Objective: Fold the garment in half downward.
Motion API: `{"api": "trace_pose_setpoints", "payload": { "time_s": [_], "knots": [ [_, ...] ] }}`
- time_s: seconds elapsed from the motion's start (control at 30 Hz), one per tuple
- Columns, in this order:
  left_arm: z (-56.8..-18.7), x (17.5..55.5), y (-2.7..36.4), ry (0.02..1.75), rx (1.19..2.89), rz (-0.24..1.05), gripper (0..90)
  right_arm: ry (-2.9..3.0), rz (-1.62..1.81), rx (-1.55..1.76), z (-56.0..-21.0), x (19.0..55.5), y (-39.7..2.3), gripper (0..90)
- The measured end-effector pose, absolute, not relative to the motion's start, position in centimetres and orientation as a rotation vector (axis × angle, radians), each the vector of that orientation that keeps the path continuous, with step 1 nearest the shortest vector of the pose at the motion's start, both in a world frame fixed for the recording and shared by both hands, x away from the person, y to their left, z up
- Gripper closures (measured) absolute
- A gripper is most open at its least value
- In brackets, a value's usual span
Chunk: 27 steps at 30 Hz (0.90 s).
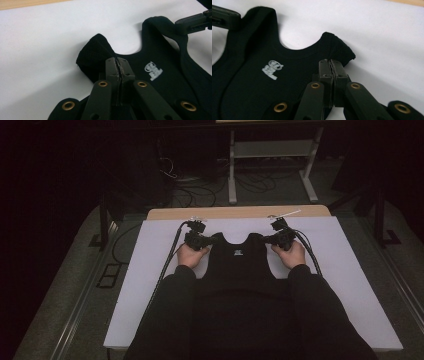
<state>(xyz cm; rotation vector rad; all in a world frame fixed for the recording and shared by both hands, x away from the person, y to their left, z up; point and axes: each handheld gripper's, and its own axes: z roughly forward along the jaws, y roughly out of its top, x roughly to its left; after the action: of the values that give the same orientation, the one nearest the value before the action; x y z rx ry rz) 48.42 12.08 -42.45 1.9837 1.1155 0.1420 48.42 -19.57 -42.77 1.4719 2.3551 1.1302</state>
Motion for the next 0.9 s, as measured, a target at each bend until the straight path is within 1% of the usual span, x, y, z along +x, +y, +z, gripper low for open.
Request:
{"api": "trace_pose_setpoints", "payload": {
  "time_s": [0.5,0.9],
  "knots": [
    [-41.3,44.9,12.6,1.051,1.947,0.174,87.4,2.297,1.255,1.420,-41.4,44.4,-21.5,87.2],
    [-40.0,42.5,13.5,1.007,1.925,0.200,87.4,2.285,1.306,1.401,-40.5,42.0,-21.8,87.2]
  ]
}}
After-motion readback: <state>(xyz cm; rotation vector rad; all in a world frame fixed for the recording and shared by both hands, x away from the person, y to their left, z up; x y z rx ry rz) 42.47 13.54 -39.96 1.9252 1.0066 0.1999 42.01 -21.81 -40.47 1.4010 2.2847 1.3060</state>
